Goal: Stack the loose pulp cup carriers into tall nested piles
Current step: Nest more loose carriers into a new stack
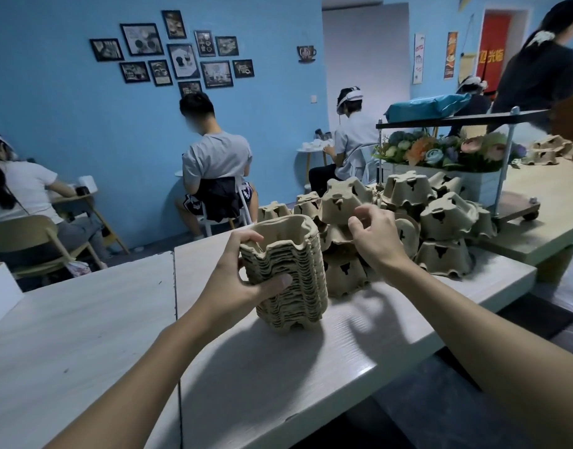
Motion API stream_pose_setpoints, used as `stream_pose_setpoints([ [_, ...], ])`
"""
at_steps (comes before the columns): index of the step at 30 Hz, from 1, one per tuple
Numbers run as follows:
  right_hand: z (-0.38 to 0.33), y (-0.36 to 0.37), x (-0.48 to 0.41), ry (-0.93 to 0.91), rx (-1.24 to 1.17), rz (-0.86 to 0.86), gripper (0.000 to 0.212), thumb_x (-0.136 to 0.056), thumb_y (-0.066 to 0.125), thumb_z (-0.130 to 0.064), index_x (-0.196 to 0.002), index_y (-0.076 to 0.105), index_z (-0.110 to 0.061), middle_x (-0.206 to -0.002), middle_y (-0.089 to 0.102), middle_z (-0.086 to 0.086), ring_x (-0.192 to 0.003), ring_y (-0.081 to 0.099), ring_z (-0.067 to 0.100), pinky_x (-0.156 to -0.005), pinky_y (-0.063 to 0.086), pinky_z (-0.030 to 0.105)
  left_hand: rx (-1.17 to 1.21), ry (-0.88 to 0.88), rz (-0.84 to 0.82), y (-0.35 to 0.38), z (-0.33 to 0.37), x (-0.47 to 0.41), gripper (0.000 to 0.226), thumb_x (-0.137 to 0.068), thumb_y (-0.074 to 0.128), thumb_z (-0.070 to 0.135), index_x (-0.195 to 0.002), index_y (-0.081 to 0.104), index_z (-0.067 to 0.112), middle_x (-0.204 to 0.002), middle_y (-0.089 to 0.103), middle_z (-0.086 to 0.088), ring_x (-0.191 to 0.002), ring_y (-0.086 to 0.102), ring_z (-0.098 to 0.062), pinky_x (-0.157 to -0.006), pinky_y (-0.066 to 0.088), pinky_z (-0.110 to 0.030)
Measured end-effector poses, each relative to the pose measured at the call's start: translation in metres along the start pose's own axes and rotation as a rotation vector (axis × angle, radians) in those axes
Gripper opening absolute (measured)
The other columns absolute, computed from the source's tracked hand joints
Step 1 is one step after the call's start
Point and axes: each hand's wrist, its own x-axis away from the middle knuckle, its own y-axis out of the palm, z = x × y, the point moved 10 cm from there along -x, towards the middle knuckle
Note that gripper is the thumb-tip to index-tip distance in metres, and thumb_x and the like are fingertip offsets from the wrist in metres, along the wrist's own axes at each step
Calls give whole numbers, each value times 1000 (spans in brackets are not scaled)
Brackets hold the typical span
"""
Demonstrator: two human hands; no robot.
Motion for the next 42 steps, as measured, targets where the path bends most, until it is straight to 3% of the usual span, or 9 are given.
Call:
stream_pose_setpoints([
  [4,3,6,-5,-3,24,-30,33,-98,51,-22,-128,55,-10,-132,47,13,-110,48,19,-97,34,26,9,-4,-7,0,0,1,61,-71,88,21,-116,49,31,-104,61,-3,-101,59,-17,-70,54,-23],
  [11,9,6,-10,21,-3,-11,37,-94,53,-22,-127,61,-7,-125,63,12,-117,57,25,-105,44,42,77,-4,-9,2,2,4,70,-63,85,34,-121,47,32,-102,61,-3,-95,61,-7,-70,54,-20],
  [17,10,1,-7,25,-66,23,37,-94,56,-20,-128,61,-6,-125,63,11,-115,58,21,-105,45,40,160,-3,-46,10,4,8,78,-69,85,16,-130,39,31,-105,62,-3,-88,66,3,-67,55,-18],
  [22,-2,-2,-4,-23,-106,128,27,-91,64,-21,-115,68,-9,-101,70,6,-95,66,19,-90,53,38,216,28,-68,12,1,6,84,-66,86,8,-131,34,25,-109,63,-4,-92,69,-4,-71,58,-26],
  [28,-9,12,-6,-21,-120,146,10,-87,71,-12,-96,70,-10,-82,67,-1,-74,63,8,-70,52,18,262,33,-38,9,-10,1,80,-64,86,3,-123,37,25,-112,61,-5,-88,70,-6,-65,57,-23],
  [31,-10,17,-10,-23,-118,163,7,-85,72,-10,-87,67,-14,-77,67,-2,-74,64,15,-69,54,27,255,55,-32,7,-12,-3,79,-64,86,-2,-121,37,23,-118,59,-4,-89,69,-5,-64,56,-21],
  [35,-18,21,-16,-50,-130,174,11,-84,70,-7,-81,66,-16,-81,67,2,-77,67,20,-74,59,41,270,49,-47,2,-17,-7,77,-67,82,-14,-119,36,19,-98,67,22,-84,69,1,-60,55,-19],
  [38,-36,17,-16,-139,-142,216,18,-77,69,-14,-77,63,-31,-87,67,7,-82,68,28,-74,58,51,269,63,-38,-7,-25,-10,77,-67,80,-17,-121,33,13,-91,67,28,-81,69,3,-60,54,-18],
  [42,-76,14,-6,-304,-158,210,32,-82,65,0,-101,59,-25,-92,67,1,-78,69,24,-66,59,50,264,62,-46,-18,-27,-15,87,-67,79,-18,-130,30,16,-95,68,29,-86,68,7,-64,53,-13],
])
